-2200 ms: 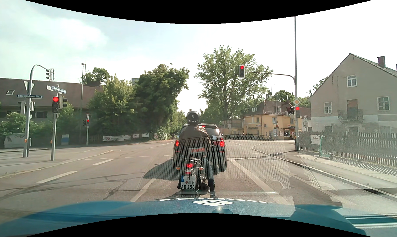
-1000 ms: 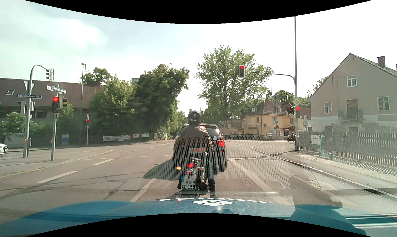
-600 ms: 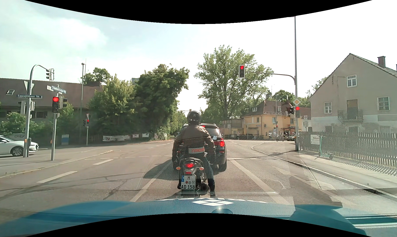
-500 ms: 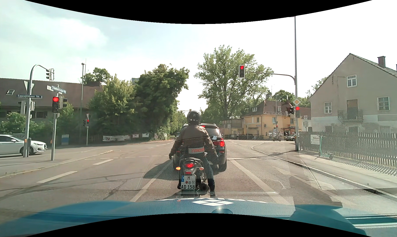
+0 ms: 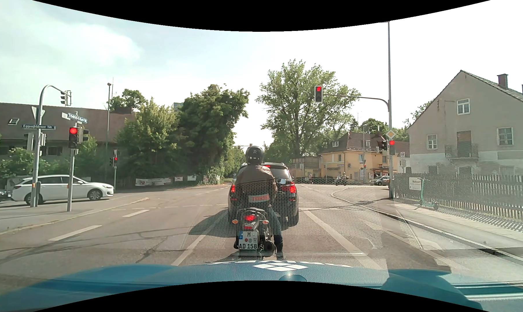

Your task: Follow the waypoints while adhering to traffic rules and regulations

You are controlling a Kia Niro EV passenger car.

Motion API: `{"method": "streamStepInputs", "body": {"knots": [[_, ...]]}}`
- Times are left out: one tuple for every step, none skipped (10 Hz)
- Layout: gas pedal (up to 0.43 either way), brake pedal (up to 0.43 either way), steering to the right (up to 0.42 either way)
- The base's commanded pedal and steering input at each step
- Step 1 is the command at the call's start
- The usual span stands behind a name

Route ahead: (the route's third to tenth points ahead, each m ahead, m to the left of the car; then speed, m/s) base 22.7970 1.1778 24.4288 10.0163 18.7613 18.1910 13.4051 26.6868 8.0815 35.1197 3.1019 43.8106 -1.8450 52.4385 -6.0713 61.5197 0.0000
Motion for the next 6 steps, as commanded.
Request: {"method": "streamStepInputs", "body": {"knots": [[0.0,0.317,-0.011],[0.0,0.317,-0.011],[0.0,0.317,-0.011],[0.0,0.317,-0.011],[0.0,0.317,-0.011],[0.0,0.317,-0.011]]}}
